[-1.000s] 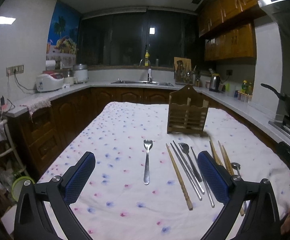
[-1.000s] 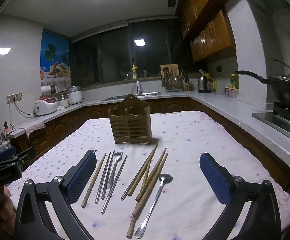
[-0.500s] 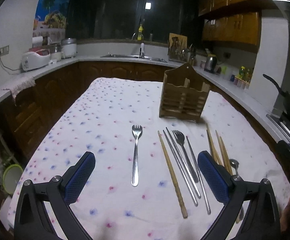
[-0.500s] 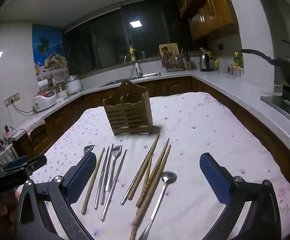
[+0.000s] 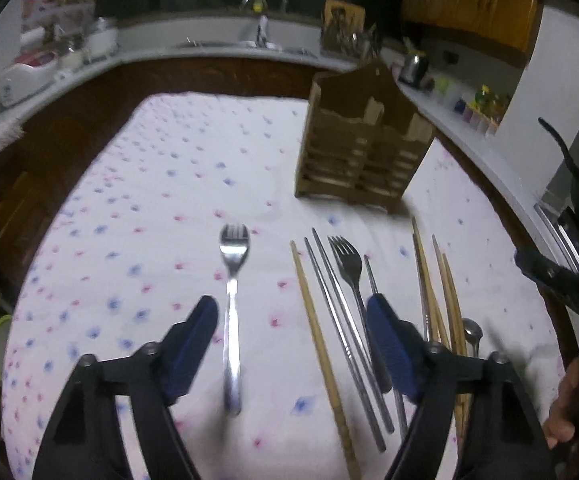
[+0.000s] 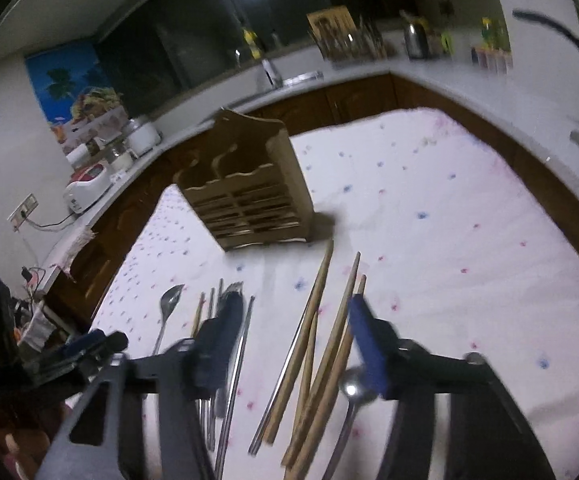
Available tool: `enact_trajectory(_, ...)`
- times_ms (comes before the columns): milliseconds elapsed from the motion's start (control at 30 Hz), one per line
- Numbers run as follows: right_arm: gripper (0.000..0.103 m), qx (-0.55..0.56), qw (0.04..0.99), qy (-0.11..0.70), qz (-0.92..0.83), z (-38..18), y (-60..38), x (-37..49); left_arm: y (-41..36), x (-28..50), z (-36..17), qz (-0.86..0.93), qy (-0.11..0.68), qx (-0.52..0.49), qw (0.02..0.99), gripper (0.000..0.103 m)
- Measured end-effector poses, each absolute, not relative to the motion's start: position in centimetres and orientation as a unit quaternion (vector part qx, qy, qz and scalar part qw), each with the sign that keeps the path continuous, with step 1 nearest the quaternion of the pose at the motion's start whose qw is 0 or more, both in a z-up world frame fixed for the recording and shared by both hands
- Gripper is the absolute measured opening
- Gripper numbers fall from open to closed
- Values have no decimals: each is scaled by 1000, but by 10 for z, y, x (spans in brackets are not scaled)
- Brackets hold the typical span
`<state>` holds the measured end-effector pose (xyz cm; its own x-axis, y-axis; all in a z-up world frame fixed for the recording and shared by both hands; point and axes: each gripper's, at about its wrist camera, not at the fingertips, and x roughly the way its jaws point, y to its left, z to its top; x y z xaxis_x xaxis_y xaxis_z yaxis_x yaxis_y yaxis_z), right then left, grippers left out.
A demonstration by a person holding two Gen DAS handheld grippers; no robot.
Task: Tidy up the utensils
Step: 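Close the left tool on a wooden chopstick while the right tool grasps another wooden chopstick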
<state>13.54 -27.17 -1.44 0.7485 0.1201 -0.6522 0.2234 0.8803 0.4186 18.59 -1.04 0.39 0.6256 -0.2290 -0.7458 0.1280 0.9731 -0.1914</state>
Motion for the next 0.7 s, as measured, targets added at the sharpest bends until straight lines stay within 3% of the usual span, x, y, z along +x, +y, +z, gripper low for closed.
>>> enact_trajectory(167,41,254,885,390,-21,-31,-285,178,-21,231,-6,-110,461,-48,879,62)
enact_trajectory(367,36,258,867,426,-20,-56,-295,223,-28,279,-33,-101,496,-46,861,41)
enact_trajectory(467,28,258,859,441,-22,-68,-298,242,-30,292,-43,-95,508,-41,855,40)
enact_trajectory(700,21,253,843,473,-24,-92,-301,275,-37,314,-64,-97,528,-38,843,40)
